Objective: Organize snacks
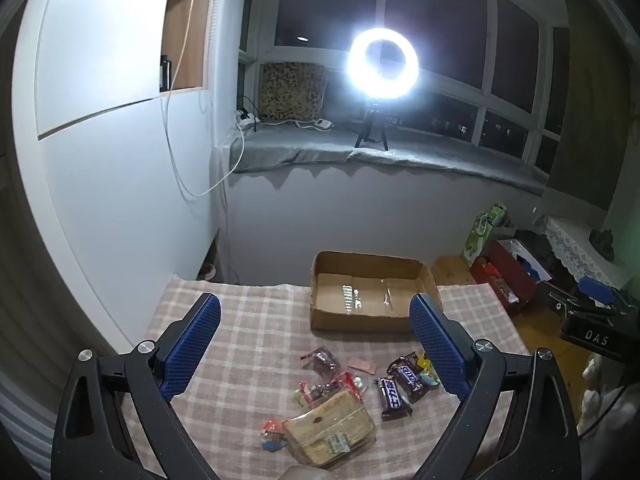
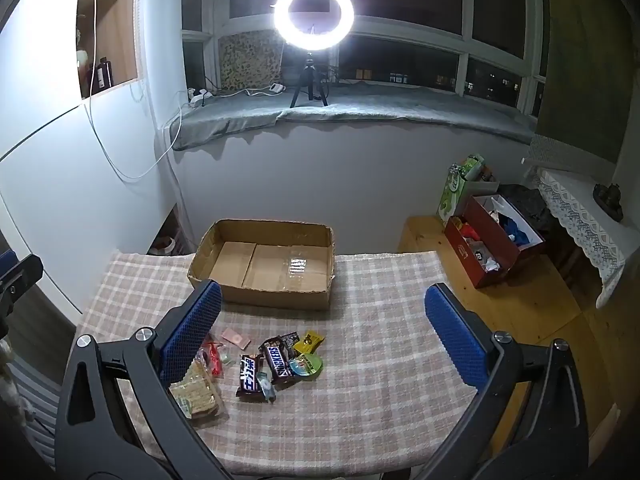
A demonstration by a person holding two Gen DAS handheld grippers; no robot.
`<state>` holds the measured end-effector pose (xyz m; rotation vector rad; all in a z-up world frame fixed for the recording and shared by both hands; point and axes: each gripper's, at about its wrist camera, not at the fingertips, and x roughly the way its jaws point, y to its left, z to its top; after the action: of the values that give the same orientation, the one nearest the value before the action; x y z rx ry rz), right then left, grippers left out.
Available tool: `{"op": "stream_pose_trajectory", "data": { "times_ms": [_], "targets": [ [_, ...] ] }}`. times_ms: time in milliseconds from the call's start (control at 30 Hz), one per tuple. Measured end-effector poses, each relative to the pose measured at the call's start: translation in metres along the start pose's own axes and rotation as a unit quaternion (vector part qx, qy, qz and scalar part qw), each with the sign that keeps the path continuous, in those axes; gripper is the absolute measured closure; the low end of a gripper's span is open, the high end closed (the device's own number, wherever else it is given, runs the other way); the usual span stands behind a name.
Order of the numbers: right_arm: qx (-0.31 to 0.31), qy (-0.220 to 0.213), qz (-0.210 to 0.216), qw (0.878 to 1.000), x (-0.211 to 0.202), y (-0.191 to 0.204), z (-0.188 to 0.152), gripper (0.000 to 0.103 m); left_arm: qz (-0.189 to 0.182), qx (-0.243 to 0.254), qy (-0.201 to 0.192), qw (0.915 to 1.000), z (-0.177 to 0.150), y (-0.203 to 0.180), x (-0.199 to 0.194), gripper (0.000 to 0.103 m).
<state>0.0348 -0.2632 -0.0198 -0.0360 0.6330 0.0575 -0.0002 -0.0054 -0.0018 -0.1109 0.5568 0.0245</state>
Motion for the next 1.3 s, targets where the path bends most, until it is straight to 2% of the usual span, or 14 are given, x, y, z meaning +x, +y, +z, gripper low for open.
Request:
{"op": "stream_pose_trajectory", "data": {
  "times_ms": [1300],
  "targets": [
    [0.003, -0.005, -0.002, 1.0, -0.0024, -0.0023, 0.001, 0.0, -0.01, 0.0, -0.008, 0.9999, 0.0074, -0.0001, -0.0012, 0.008]
  ]
}}
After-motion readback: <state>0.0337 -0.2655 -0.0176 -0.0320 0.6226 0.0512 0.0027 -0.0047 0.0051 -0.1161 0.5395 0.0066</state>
